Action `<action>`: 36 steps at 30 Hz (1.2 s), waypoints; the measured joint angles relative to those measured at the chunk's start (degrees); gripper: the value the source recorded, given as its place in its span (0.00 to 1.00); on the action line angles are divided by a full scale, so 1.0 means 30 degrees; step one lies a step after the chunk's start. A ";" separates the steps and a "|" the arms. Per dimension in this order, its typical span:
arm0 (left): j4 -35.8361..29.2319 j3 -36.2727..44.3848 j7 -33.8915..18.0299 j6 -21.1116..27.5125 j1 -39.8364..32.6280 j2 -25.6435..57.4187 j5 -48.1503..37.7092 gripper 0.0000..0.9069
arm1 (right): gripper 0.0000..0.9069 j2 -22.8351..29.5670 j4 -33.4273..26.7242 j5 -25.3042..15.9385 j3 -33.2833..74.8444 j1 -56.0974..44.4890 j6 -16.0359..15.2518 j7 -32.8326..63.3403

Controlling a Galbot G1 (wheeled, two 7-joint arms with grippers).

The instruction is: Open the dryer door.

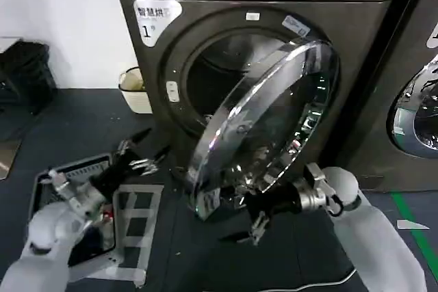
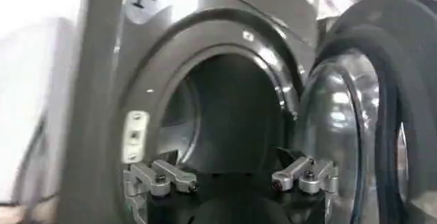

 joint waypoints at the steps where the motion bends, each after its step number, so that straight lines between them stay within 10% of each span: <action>1: 0.0085 0.0554 -0.0011 0.0069 -0.0340 0.0261 -0.0103 1.00 | 1.00 -0.0078 0.0063 0.0061 0.0206 -0.0168 0.0082 0.0001; 36: 0.2758 1.1988 0.0778 -0.0558 -0.8598 -0.1336 0.0477 1.00 | 1.00 0.0541 -0.1279 0.2577 2.1851 -0.8475 0.1395 0.4185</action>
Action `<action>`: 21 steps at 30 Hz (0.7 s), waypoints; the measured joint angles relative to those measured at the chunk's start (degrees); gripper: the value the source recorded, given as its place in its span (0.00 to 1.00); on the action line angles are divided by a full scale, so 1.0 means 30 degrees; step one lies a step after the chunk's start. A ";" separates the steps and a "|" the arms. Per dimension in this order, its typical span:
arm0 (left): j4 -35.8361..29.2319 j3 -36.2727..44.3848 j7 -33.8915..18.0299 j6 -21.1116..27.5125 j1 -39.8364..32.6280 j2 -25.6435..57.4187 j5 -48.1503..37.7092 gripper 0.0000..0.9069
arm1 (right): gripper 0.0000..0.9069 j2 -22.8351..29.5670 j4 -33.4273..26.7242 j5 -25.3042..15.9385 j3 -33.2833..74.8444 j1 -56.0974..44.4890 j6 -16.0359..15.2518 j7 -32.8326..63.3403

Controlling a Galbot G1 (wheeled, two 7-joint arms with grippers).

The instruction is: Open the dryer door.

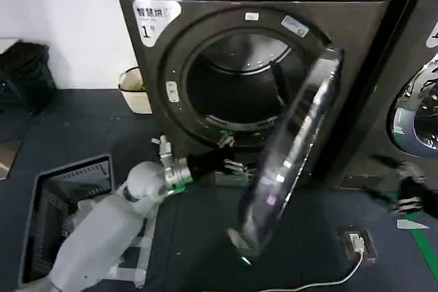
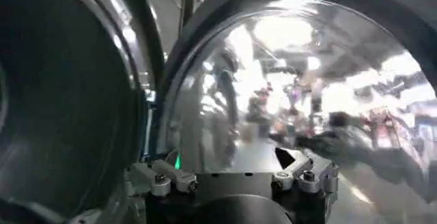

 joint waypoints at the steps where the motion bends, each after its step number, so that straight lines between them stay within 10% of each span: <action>1: -0.0078 0.0171 -0.0007 0.0000 -0.0020 -0.0102 -0.0012 1.00 | 1.00 0.0165 0.0081 0.0287 0.0548 -0.0126 -0.0242 0.0817; 11: -0.0171 0.1787 -0.0657 -0.0183 -0.0498 -0.1335 0.0652 1.00 | 1.00 0.1588 0.1726 0.1922 0.4547 -0.1314 -0.0563 1.1701; 21: 0.0784 0.4345 -0.2629 0.0002 -0.1647 -0.2993 0.1773 1.00 | 1.00 0.2005 0.2901 -0.1271 0.8016 -0.2788 -0.2130 1.7854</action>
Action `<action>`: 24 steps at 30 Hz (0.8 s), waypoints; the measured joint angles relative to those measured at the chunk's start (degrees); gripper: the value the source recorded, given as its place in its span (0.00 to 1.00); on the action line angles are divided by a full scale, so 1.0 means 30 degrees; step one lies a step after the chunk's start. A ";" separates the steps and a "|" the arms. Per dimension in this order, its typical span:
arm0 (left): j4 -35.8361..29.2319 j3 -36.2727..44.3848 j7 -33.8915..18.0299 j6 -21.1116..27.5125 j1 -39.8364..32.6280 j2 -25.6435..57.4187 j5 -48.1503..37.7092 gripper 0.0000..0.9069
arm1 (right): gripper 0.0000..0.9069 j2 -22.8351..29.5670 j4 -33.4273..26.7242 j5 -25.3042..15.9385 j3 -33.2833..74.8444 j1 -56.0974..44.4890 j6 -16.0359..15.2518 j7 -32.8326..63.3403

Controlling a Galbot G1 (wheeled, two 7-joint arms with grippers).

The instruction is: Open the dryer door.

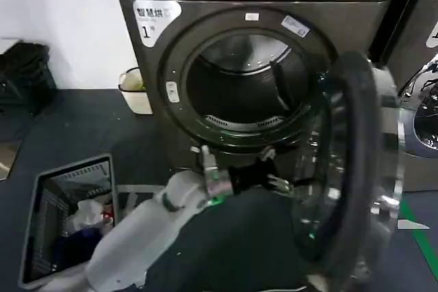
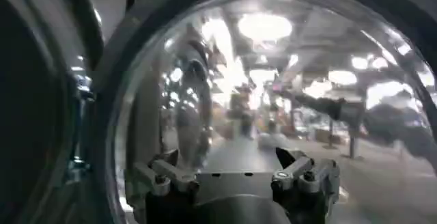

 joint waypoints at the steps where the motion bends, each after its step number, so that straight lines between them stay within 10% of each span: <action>1: 0.0092 0.0251 -0.0030 0.0043 -0.0115 -0.0207 -0.0037 1.00 | 1.00 0.0031 -0.0006 -0.0081 0.0396 -0.0202 -0.0083 0.0359; 24: 0.5879 0.4064 -0.1692 -0.1017 -0.2835 -0.6686 0.2710 1.00 | 1.00 0.0251 0.1072 -0.0513 0.5903 -0.2981 -0.1507 0.3435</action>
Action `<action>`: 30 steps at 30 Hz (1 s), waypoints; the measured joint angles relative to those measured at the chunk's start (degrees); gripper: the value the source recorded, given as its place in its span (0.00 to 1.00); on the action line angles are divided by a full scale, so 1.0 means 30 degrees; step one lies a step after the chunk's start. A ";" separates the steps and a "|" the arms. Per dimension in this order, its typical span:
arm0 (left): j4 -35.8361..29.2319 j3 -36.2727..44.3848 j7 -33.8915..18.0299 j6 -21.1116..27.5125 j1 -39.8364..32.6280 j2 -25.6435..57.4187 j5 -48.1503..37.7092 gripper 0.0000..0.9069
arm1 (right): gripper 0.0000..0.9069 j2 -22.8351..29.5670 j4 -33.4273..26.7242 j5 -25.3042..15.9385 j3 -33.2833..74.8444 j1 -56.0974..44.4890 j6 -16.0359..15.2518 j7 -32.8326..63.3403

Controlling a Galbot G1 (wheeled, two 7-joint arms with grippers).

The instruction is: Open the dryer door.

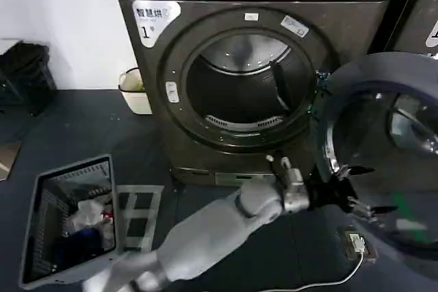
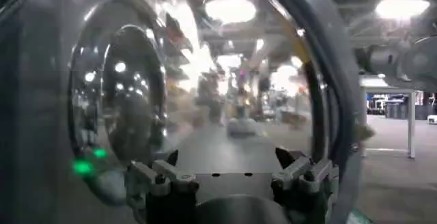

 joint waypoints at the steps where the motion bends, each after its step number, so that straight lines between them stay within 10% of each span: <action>1: 0.0275 0.0041 -0.0073 -0.0087 -0.0109 -0.0244 0.0174 1.00 | 1.00 0.0026 -0.0054 0.0000 0.0213 -0.0063 0.0165 0.0072; 30: 0.5052 0.0643 -0.2231 -0.2238 -0.2584 -0.0773 0.1872 1.00 | 1.00 -0.0276 -0.1605 -0.0336 0.2903 0.0133 0.0022 -0.0246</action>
